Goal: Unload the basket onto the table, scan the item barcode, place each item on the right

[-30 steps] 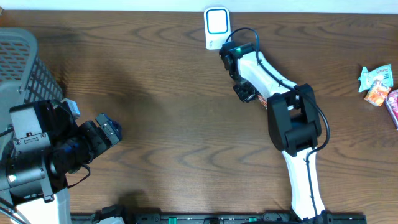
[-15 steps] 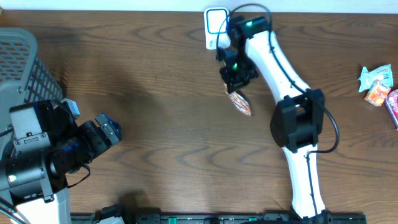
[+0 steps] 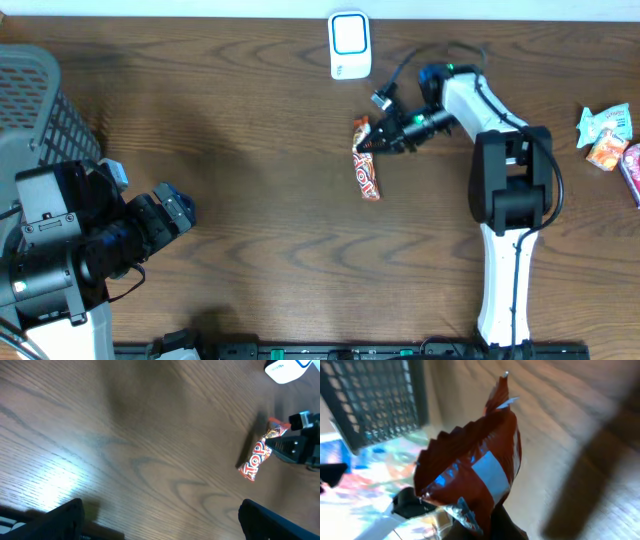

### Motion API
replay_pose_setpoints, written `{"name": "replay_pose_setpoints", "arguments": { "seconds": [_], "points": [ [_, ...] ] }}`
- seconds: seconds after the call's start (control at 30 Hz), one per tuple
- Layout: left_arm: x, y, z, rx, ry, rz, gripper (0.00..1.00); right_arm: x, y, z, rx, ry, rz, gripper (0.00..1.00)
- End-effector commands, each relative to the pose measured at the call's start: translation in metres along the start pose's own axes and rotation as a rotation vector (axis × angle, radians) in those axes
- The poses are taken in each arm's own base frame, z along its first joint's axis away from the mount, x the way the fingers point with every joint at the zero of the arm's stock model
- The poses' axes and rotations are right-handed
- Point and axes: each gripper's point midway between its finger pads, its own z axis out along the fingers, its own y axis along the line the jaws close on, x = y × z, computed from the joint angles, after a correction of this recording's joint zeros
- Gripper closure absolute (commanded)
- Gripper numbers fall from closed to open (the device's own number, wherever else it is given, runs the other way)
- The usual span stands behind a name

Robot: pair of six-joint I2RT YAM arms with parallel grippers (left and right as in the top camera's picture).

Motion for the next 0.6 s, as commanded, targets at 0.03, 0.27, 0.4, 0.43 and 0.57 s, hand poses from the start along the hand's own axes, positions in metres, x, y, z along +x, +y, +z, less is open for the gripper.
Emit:
{"name": "replay_pose_setpoints", "arguments": {
  "seconds": [0.03, 0.27, 0.4, 0.43, 0.57],
  "points": [
    [0.0, -0.003, -0.001, 0.013, 0.0, 0.0, 0.02, 0.0, -0.032, -0.024, 0.065, -0.054, 0.14, 0.88],
    [0.0, -0.003, -0.001, 0.013, 0.0, 0.0, 0.02, -0.005, -0.052, -0.089, 0.308, -0.09, 0.269, 0.54],
    [0.0, -0.003, -0.001, 0.013, 0.0, 0.0, 0.02, -0.003, -0.03, -0.112, 0.393, -0.066, 0.278, 0.51],
    [0.0, -0.003, -0.001, 0.013, 0.0, 0.0, 0.02, -0.003, -0.023, -0.113, 0.399, -0.057, 0.268, 0.52],
    [0.0, -0.003, -0.001, 0.013, 0.0, 0.0, 0.02, 0.0, 0.002, -0.1, 0.423, 0.003, 0.213, 0.54]
  ]
}}
